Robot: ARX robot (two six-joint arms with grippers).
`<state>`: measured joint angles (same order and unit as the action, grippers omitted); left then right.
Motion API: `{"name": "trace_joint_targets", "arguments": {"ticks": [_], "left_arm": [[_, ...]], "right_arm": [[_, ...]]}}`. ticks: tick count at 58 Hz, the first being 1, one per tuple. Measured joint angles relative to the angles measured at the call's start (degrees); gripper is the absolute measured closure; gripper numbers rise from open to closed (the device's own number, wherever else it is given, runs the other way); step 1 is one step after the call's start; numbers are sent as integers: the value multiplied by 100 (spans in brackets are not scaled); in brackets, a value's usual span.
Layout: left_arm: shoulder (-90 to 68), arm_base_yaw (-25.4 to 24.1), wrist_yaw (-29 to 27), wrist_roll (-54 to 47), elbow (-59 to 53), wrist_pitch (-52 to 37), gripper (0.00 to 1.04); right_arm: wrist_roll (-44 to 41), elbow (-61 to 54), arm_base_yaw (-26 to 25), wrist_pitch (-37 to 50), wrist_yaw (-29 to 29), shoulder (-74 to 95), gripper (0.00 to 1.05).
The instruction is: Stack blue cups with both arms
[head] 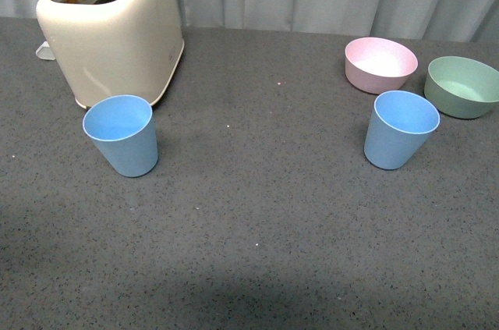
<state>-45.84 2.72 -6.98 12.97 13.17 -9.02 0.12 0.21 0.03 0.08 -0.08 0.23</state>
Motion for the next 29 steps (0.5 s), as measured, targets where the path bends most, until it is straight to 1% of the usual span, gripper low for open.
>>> {"name": "trace_joint_targets", "arguments": {"ticks": [6, 9, 14, 19, 22, 29], "left_arm": [[-1233, 55, 529, -50, 433, -529, 7], [-1910, 83, 632, -77, 767, -682, 7], [-2660, 103, 772, -87, 1233, -682, 7], [-3602, 175, 809, -125, 1878, -407, 7], [-4179, 223, 737, -120, 2293, -129, 7], [-5014, 275, 839, 111, 2990, 310, 7]], "right_arm": [[0, 0, 0, 0, -2, 0, 10], [0, 0, 0, 0, 0, 0, 10], [0, 0, 0, 0, 0, 0, 10], [0, 0, 0, 0, 0, 0, 10], [0, 0, 0, 0, 0, 0, 10], [0, 0, 0, 0, 0, 0, 10]]}}
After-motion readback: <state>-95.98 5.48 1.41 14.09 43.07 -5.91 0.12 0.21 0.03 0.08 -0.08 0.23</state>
